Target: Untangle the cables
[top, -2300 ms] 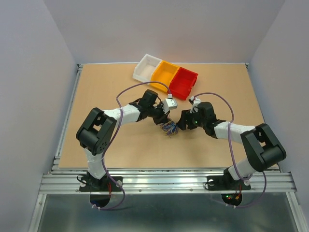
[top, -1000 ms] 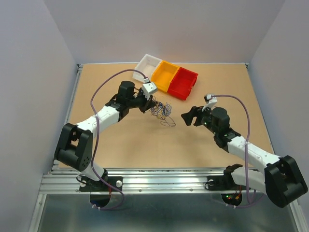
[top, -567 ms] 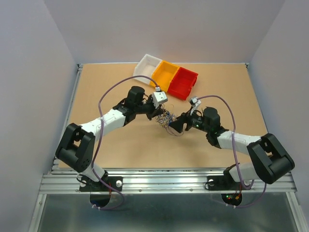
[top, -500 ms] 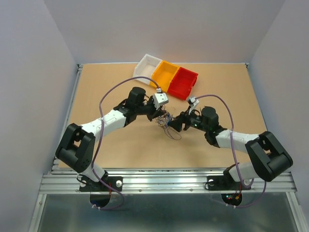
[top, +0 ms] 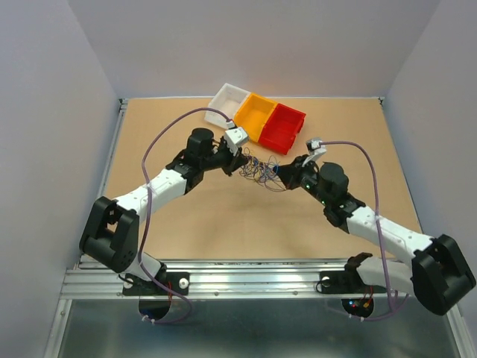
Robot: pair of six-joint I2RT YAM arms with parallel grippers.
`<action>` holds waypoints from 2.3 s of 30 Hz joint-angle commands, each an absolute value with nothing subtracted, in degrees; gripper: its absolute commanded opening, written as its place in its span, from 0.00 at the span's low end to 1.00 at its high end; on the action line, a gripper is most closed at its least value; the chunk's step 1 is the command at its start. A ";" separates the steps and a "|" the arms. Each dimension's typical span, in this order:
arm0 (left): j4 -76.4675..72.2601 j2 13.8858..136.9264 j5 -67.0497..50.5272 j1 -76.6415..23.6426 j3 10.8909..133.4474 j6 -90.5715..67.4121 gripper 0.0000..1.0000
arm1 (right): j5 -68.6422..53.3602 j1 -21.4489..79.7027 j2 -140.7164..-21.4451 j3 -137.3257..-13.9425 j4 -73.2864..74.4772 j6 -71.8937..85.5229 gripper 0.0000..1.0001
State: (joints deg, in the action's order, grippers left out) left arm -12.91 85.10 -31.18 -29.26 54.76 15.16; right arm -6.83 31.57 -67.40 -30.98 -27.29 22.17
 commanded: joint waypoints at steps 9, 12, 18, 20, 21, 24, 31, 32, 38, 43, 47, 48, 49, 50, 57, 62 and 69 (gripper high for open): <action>-19.42 78.23 -13.59 -20.39 51.51 13.27 0.32 | 16.80 29.18 -47.46 -24.34 -12.30 22.41 0.00; -19.16 77.35 -19.50 -20.57 51.07 13.97 0.53 | 11.88 29.27 -48.60 -24.96 -12.74 21.45 0.01; -20.13 75.50 -19.24 -20.57 49.84 14.50 0.57 | 9.32 29.18 -51.68 -25.66 -14.24 20.83 0.01; -19.52 74.89 -25.79 -21.18 49.31 16.08 0.59 | 6.87 29.18 -53.17 -26.01 -15.55 19.95 0.00; -19.08 74.88 -28.01 -21.88 49.13 17.13 0.62 | 3.64 29.18 -53.70 -26.10 -16.25 19.69 0.01; -17.40 75.50 -26.99 -29.16 48.87 21.00 0.73 | -1.21 29.27 -55.63 -26.37 -19.15 19.77 0.01; -21.35 82.43 -32.34 -35.07 51.15 19.69 0.79 | -6.05 29.27 -56.78 -27.59 -23.72 22.50 0.01; -21.79 83.83 -33.74 -35.16 51.24 19.69 0.79 | -8.07 29.27 -56.95 -27.86 -24.34 22.76 0.00; -23.12 85.25 -39.98 -36.12 50.27 22.41 0.80 | -14.32 29.27 -59.06 -31.02 -26.19 22.76 0.01; -22.94 84.46 -39.29 -38.49 49.31 24.43 0.80 | -16.17 29.27 -60.20 -32.43 -27.07 23.38 0.01; -22.68 86.30 -37.80 -39.72 49.83 24.09 0.80 | -18.36 29.27 -61.69 -33.66 -28.47 23.73 0.01; -22.50 87.09 -37.27 -39.99 50.79 24.08 0.80 | -18.63 29.27 -61.96 -34.01 -28.65 23.73 0.00; -22.06 89.01 -37.00 -40.08 51.32 24.08 0.80 | -18.98 29.27 -62.14 -34.19 -28.83 23.82 0.01; -21.63 90.08 -36.57 -40.17 51.85 23.91 0.80 | -19.33 29.35 -62.23 -34.54 -29.09 23.91 0.00; -16.62 99.92 -27.52 -42.10 58.44 23.82 0.42 | -18.55 29.27 -58.90 -35.07 -29.97 24.35 0.00; -16.43 101.87 -22.43 -41.92 59.68 23.47 0.20 | -14.78 29.27 -50.37 -36.38 -27.08 23.29 0.00; -16.96 102.04 -22.85 -39.29 60.38 21.62 0.00 | -7.49 29.27 -41.14 -40.15 -19.44 21.54 0.00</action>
State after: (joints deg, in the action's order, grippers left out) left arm -22.22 101.49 -28.93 -42.68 60.38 22.55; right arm -10.79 28.95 -47.11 -30.83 -13.80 21.96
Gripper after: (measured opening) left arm 0.233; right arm 0.054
